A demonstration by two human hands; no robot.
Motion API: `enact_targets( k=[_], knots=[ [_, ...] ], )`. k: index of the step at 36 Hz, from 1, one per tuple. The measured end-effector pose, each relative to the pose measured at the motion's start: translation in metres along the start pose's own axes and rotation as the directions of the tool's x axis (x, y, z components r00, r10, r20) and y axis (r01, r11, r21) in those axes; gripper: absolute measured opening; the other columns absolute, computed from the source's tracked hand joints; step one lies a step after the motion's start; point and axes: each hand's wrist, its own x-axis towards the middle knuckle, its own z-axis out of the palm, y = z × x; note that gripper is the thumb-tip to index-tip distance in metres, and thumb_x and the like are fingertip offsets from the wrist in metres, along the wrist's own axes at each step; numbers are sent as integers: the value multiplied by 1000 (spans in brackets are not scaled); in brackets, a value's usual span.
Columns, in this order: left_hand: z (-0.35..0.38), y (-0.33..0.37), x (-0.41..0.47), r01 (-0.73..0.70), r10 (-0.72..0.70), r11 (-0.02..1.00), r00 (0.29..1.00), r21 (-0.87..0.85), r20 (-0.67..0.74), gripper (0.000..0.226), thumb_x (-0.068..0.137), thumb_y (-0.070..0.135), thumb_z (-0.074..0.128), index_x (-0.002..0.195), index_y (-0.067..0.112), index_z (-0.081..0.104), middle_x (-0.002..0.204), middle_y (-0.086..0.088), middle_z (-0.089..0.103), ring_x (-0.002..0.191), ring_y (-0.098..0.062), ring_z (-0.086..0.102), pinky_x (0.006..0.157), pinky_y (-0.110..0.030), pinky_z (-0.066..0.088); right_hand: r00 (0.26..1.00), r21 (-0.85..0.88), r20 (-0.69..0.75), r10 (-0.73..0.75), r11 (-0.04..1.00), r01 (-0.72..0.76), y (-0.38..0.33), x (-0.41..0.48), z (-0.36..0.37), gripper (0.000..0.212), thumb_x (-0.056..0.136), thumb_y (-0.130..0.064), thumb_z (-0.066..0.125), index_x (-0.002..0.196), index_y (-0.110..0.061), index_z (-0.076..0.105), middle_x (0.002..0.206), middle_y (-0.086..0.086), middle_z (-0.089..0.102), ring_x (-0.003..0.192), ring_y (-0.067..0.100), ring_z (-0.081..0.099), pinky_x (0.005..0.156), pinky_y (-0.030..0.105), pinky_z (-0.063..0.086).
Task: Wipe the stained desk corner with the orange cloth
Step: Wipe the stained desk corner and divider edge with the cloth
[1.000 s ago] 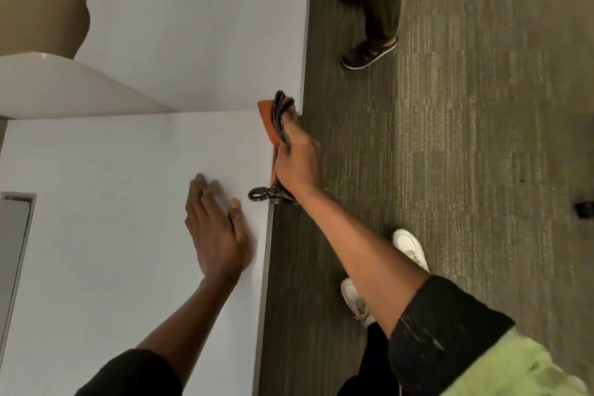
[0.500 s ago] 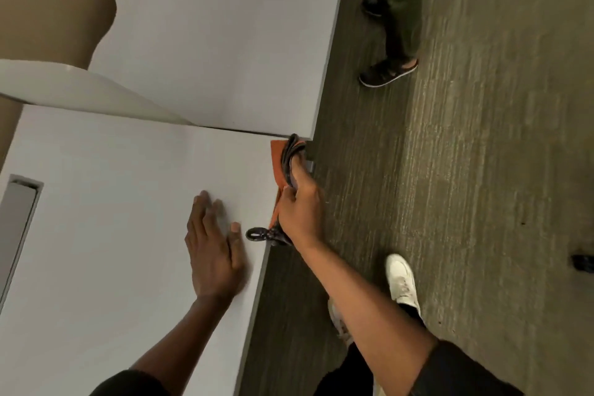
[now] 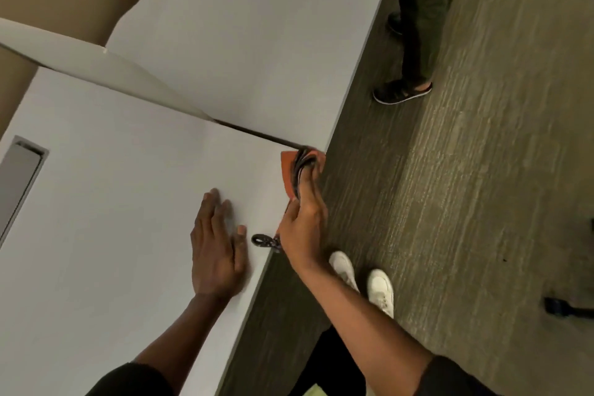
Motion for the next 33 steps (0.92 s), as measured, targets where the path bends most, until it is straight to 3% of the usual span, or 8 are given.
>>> enact_targets(
  k=[3, 6, 10, 13, 18, 23, 30, 33],
  knots=[
    [-1, 1, 0, 3, -2, 1000, 1000, -11, 14, 68, 114, 57, 28, 173, 23, 28, 185, 13, 3, 172, -13, 4, 136, -45, 16, 981, -254, 29, -194, 947, 194, 2, 36, -3, 73, 90, 18, 53, 158, -3, 36, 170, 12, 23, 160, 25, 17, 128, 38, 28],
    [-4, 4, -1, 14, -13, 999, 1000, -29, 27, 66, 113, 53, 33, 172, 23, 28, 186, 12, 4, 172, -13, 4, 136, -44, 16, 911, -535, 213, -353, 738, 411, 15, 41, -15, 67, 92, 9, 39, 158, 0, 34, 170, 17, 23, 161, 33, 11, 128, 48, 25],
    [-9, 7, -1, 18, -16, 999, 999, -28, 44, 66, 114, 52, 32, 173, 24, 24, 186, 8, 5, 172, -13, 3, 137, -40, 13, 786, -637, 508, -352, 461, 618, 20, 25, -33, 72, 91, -1, 12, 163, -1, 16, 172, 20, 9, 160, 39, 1, 128, 55, 20],
    [-10, 7, -1, 22, -20, 999, 998, -28, 63, 66, 114, 53, 30, 174, 24, 23, 186, 8, 3, 172, -13, 2, 137, -31, 4, 723, -650, 621, -303, 316, 691, 12, 22, -33, 68, 95, -6, 18, 162, 3, 12, 171, 25, 8, 159, 42, 1, 129, 55, 18],
    [-10, 5, 0, 12, -11, 1000, 998, -19, 58, 66, 115, 52, 29, 173, 20, 27, 186, 4, 5, 173, -15, 3, 136, -25, -2, 583, -514, 765, -274, 287, 809, -21, 48, -3, 70, 93, -10, 5, 160, 4, 20, 169, 25, 17, 160, 39, 6, 130, 51, 13],
    [-8, 6, 0, 13, -11, 999, 999, -47, 49, 67, 115, 53, 28, 174, 20, 25, 186, 6, 6, 172, -16, 6, 138, -42, 15, 441, -395, 863, -247, 214, 893, -43, 69, 29, 80, 88, -13, -10, 160, 3, 20, 169, 26, 17, 159, 40, 10, 131, 50, 12],
    [-12, 19, 1, 75, -74, 997, 996, -21, 58, 71, 115, 55, 25, 171, 11, 33, 185, -2, 14, 172, -18, 9, 136, -48, 21, 438, -373, 867, -238, 272, 887, -21, 64, -17, 69, 97, -4, 38, 161, 2, 16, 171, 23, 10, 160, 37, 4, 131, 50, 11],
    [-15, 39, 6, 202, -205, 973, 979, -109, -11, 75, 114, 62, 21, 162, 10, 46, 180, -6, 31, 169, -24, 24, 133, -54, 29, 480, -389, 841, -249, 338, 857, -7, 62, -49, 74, 91, -7, 34, 162, 1, 17, 171, 23, 10, 160, 37, 4, 130, 52, 16]
  ],
)
